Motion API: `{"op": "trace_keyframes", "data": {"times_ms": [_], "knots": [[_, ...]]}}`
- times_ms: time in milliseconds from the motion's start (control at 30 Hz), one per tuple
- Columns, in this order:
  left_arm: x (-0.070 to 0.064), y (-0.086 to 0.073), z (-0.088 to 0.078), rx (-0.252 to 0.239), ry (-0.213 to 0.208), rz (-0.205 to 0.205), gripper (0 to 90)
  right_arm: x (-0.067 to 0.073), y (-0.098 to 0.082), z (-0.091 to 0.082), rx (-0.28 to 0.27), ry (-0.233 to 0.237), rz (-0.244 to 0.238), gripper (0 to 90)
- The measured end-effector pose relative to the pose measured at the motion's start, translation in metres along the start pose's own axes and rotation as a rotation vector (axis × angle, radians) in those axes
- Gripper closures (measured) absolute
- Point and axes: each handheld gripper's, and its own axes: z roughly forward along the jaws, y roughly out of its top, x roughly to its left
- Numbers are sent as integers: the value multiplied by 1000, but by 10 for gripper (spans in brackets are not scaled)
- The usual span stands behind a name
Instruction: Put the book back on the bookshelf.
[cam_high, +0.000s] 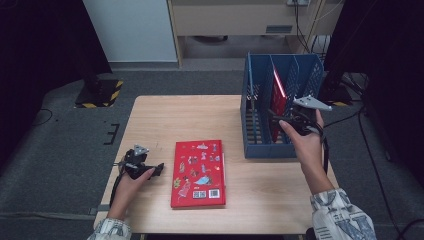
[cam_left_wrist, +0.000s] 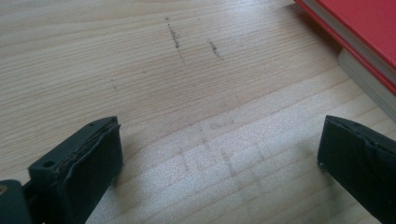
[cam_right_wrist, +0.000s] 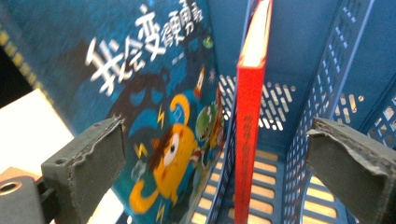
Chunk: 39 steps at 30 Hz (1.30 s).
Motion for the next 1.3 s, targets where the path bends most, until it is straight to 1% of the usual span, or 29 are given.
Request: {"op": "trace_keyframes", "data": {"times_ms": [100, 167, 267, 333, 367, 467, 567, 633, 733, 800, 867, 967, 1033, 1100, 1133, 1233, 1300], "knots": [[0, 0, 0, 0, 0, 0, 0, 3, -9, -5, 11, 8, -7, 51], [0, 0, 0, 0, 0, 0, 0, 5, -17, -8, 13, 0, -12, 54], [-1, 0, 0, 0, -1, 3, 0, 6, -28, -13, 17, 6, 11, 52], [-1, 0, 0, -1, -2, 0, 0, 9, -36, -17, 14, 10, 4, 53], [-1, 0, 0, -1, -2, 1, 0, 10, -40, -19, 18, 17, 0, 53], [-1, 0, 0, -1, -2, 0, 0, 15, -50, -21, 28, 40, 11, 49], [-1, 0, 0, 0, -1, 0, 0, 23, -59, -20, 55, 54, -10, 43], [-2, 0, 0, 0, -1, -1, 0, 28, -63, -19, 60, 65, -25, 46], [-2, 0, 0, -1, 1, -2, 0, 36, -68, -17, 79, 90, -32, 52], [-2, 0, 0, 0, 1, -1, 0, 41, -73, -17, 85, 104, -28, 60], [-2, 0, -1, 0, 0, 1, 0, 49, -77, -15, 103, 125, -33, 66], [-3, 0, -3, 0, -1, 14, 23, 63, -83, -13, 110, 170, -31, 90], [-5, 1, -4, -4, -9, 12, 47, 72, -86, -11, 132, 202, -55, 93], [-7, 2, -6, -13, -14, 27, 41, 82, -90, -7, 148, 224, -71, 94], [-9, 4, -7, -22, -20, 26, 41, 86, -91, -5, 159, 235, -78, 94], [-15, 7, -12, -45, -35, 25, 41, 98, -98, 2, 196, 263, -103, 91], [-21, 10, -17, -61, -52, 28, 42, 104, -101, 4, 210, 277, -117, 92]]}}
